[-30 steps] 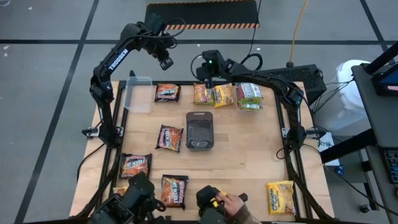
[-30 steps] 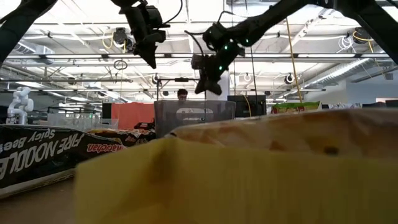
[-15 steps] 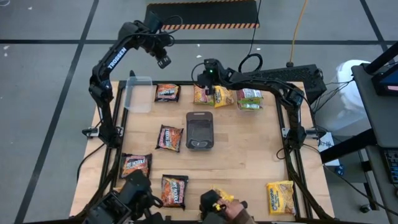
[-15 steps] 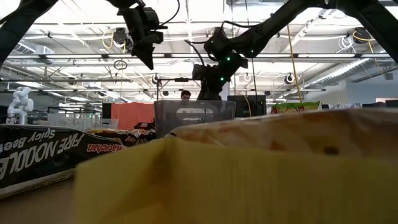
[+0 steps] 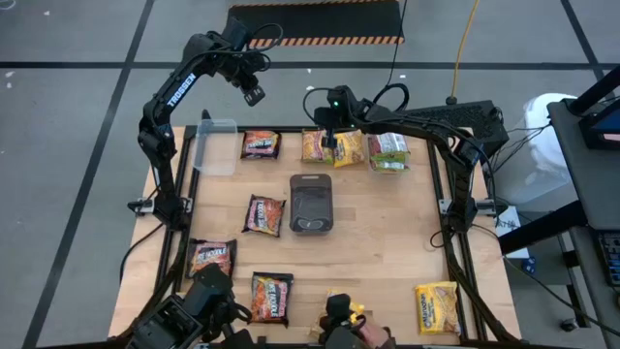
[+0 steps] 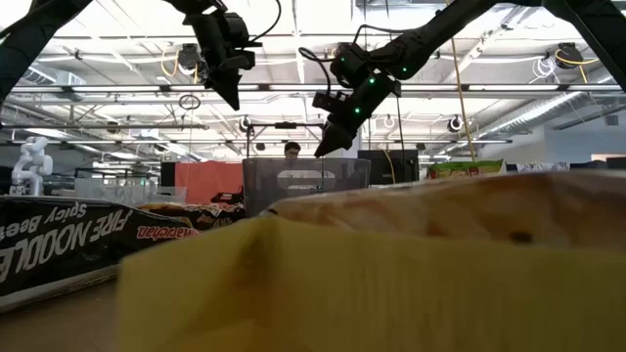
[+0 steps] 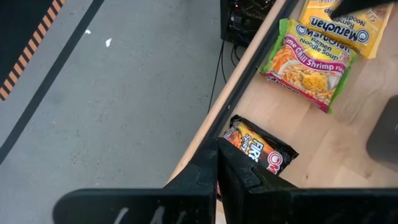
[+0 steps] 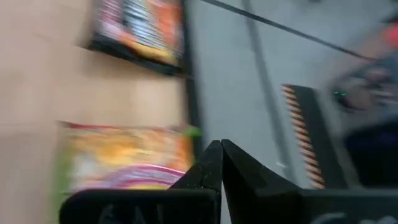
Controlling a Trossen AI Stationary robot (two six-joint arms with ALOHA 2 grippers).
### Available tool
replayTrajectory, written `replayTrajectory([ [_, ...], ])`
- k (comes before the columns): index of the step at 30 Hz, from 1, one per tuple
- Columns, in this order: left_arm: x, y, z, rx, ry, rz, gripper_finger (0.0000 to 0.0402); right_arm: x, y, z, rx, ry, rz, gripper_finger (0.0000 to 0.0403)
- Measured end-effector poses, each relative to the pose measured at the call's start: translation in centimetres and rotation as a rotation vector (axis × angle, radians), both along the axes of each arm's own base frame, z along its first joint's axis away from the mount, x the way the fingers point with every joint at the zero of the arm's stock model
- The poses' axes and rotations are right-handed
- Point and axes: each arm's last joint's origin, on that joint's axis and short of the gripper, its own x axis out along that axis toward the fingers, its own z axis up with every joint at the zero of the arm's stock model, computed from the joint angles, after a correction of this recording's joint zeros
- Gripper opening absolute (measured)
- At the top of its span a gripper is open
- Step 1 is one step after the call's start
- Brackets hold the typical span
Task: Sort Maruchan noodles
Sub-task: Put the green noodle pack into the right transparent bin
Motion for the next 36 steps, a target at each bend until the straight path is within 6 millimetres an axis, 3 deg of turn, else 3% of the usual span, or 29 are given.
replayTrajectory([
  [9, 0.0, 0.0, 0.0, -0.002, 0.001, 0.000, 0.0005, -0.2, -0.3, 0.1, -0.082, 0.051, -0.099, 0.0000],
  [15, 0.0, 0.0, 0.0, 0.001, 0.004, -0.006, 0.0005, -0.3, -0.4, 0.0, 0.009, -0.023, -0.239, 0.0000],
  [22, 0.0, 0.0, 0.0, 0.001, 0.004, -0.006, 0.0005, -0.5, -0.2, -0.3, 0.041, 0.004, -0.247, 0.0023],
  [31, 0.0, 0.0, 0.0, 0.001, 0.004, -0.006, 0.0005, -0.4, 0.6, -0.7, 0.209, -0.018, -0.061, 0.0094],
  [36, -0.1, -0.2, -0.1, -0.020, 0.018, -0.006, 0.0005, -0.5, 0.4, -0.7, 0.317, -0.075, 0.062, 0.0107],
])
